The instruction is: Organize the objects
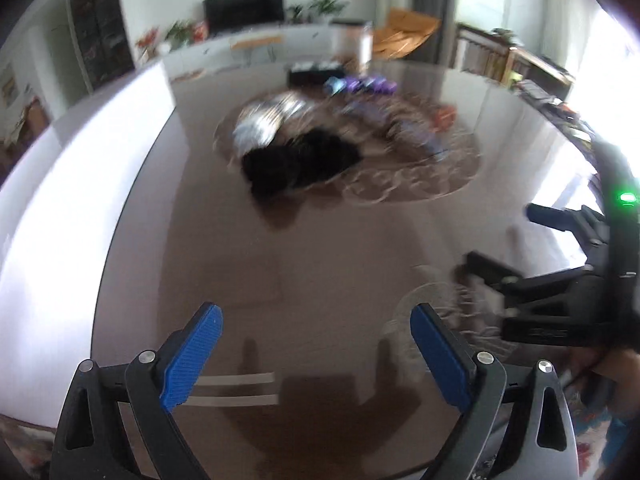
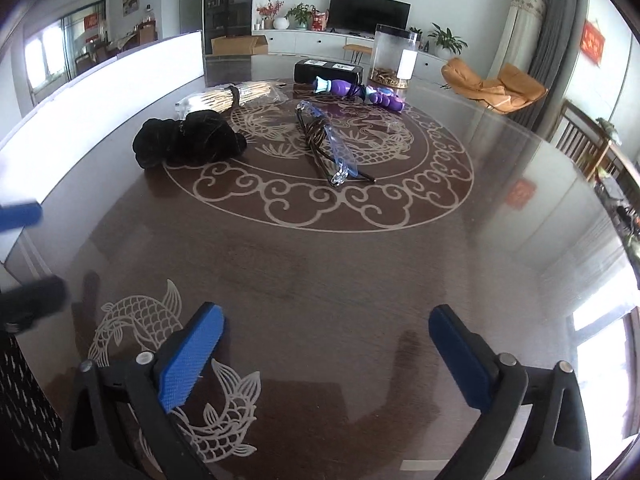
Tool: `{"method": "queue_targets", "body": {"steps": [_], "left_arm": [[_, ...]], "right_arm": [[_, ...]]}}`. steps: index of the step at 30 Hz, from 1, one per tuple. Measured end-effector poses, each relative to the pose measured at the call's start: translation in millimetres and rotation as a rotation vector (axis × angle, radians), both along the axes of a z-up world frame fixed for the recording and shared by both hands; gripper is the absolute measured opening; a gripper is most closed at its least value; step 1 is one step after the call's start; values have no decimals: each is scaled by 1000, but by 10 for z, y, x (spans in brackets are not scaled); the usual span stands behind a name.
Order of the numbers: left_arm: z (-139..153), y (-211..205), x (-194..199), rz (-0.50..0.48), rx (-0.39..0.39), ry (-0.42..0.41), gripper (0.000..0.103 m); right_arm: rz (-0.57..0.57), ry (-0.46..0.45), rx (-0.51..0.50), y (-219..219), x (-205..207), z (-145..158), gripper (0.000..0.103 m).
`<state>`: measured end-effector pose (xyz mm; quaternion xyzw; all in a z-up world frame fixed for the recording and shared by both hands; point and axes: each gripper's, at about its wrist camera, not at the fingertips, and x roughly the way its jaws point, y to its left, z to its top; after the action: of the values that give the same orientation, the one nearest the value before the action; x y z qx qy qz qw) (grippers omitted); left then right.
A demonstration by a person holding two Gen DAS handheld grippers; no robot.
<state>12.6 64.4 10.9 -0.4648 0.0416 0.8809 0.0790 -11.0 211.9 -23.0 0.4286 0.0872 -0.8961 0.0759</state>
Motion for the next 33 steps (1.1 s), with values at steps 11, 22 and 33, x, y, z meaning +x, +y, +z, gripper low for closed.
{"method": "queue_targets", "body": {"steps": [11,22,33], "left_arm": [[-221,-259,-167,113,47,-64,96],[-286,-243,-194,122,-9,-70,103],[-296,-235,-197,122,-9,-60,103]], "right_arm": [[-2,-48,-69,18,-80,-35,103],[-2,-47,-70,11,-75,-38,103],[-2,-49,-72,15,-78,-28,103]]}}
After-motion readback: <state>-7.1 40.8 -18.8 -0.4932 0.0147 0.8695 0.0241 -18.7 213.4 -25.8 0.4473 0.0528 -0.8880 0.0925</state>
